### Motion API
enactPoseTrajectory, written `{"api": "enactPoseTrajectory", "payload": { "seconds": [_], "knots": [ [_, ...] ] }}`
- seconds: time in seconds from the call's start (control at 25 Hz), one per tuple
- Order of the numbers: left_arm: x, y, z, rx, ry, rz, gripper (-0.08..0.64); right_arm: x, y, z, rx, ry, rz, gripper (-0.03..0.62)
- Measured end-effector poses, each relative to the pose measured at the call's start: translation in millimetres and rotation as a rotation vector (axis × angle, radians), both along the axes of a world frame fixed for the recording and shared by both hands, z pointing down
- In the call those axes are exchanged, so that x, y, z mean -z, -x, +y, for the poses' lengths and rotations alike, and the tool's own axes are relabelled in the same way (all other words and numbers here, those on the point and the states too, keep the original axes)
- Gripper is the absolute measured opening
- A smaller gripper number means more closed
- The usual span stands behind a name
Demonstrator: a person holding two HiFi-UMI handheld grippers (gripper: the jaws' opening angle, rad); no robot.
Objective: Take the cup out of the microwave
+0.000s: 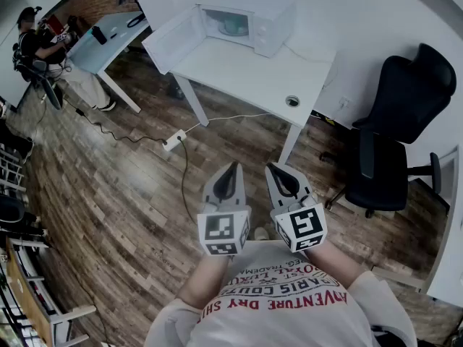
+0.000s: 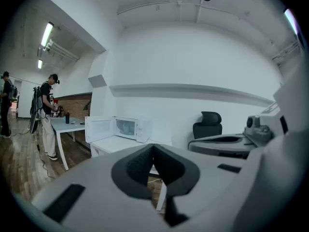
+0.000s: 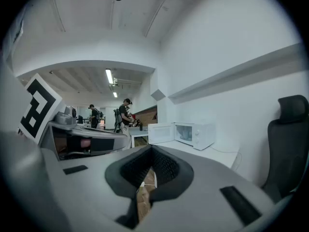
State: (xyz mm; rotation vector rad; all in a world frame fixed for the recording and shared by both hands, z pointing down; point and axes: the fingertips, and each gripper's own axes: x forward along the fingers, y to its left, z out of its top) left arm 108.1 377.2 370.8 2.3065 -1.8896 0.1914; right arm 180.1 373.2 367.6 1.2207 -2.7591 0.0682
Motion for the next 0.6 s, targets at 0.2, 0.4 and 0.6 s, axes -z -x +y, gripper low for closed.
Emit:
{"api": "enactPoseTrajectory", "payload": {
  "seconds": [0.2, 0.4, 0.6],
  "knots": [
    [-3, 1, -2, -0.004, -0.001, 0.006, 0.006, -5, 0, -3, -0.002, 0.018, -0.007, 0.011],
    [-5, 3, -8, 0.001, 0.0, 0.013, 0.006, -6, 2, -11, 0.001, 0.02, -0.018, 0.011],
    [-9, 4, -16, 0.007, 0.006, 0.024, 0.006, -10, 4, -18, 0.023, 0.027, -0.017, 0.012]
  ]
}}
